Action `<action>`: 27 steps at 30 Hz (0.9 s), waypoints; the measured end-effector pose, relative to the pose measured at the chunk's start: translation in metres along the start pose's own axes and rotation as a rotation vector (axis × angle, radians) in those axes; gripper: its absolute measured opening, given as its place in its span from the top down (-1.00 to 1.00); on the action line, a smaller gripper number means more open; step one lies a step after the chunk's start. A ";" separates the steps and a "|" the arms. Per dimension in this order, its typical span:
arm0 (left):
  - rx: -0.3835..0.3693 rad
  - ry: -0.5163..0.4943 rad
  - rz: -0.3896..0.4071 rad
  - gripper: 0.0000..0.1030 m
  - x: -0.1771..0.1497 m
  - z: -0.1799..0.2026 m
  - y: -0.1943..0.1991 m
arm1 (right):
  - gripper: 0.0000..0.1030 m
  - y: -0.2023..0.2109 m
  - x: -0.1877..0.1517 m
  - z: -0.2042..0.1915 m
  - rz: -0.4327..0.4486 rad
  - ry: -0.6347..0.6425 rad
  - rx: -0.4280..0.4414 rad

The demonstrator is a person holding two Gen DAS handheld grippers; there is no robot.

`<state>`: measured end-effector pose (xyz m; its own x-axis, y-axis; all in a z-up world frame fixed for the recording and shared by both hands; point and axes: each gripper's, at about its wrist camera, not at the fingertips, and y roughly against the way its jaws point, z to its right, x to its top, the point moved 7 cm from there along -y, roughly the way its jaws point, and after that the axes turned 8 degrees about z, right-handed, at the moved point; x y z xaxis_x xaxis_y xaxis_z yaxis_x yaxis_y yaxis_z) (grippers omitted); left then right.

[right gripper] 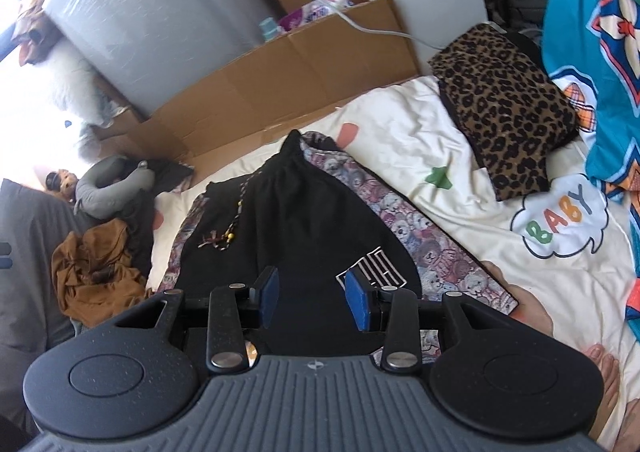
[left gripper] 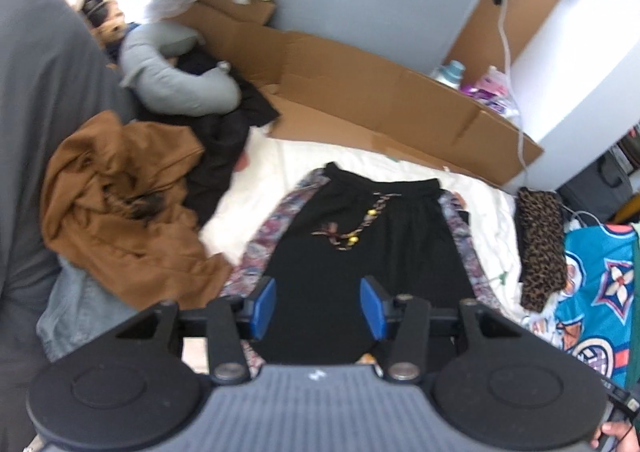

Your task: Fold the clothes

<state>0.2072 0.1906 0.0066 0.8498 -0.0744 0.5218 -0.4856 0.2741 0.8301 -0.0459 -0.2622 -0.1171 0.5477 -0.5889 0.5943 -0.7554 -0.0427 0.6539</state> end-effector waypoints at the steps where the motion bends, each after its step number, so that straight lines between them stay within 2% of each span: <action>1: 0.005 0.006 -0.003 0.03 -0.004 -0.007 -0.001 | 0.13 0.001 -0.003 -0.002 0.004 0.001 0.002; 6: 0.028 0.037 0.013 0.04 -0.033 -0.046 -0.013 | 0.07 0.000 -0.023 -0.008 0.007 0.003 0.004; 11: 0.008 0.125 0.058 0.04 -0.066 -0.080 -0.027 | 0.07 -0.005 -0.048 -0.007 -0.021 0.023 -0.017; 14: 0.028 0.147 0.038 0.04 -0.088 -0.100 -0.042 | 0.07 -0.014 -0.062 -0.011 -0.043 0.060 -0.019; 19: 0.067 0.199 -0.004 0.06 -0.124 -0.132 -0.068 | 0.07 -0.029 -0.084 -0.013 -0.082 0.052 -0.012; 24: 0.084 0.220 -0.040 0.07 -0.154 -0.147 -0.099 | 0.07 -0.040 -0.101 -0.012 -0.100 0.051 -0.016; 26: 0.085 0.218 -0.051 0.26 -0.164 -0.150 -0.113 | 0.07 -0.044 -0.106 -0.012 -0.103 0.061 -0.010; 27: 0.085 0.217 -0.057 0.30 -0.168 -0.152 -0.120 | 0.07 -0.046 -0.108 -0.012 -0.105 0.068 -0.005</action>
<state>0.1536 0.3156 -0.2111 0.8958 0.1234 0.4269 -0.4436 0.1930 0.8752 -0.0658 -0.1866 -0.2060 0.6468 -0.5255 0.5528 -0.6910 -0.0969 0.7164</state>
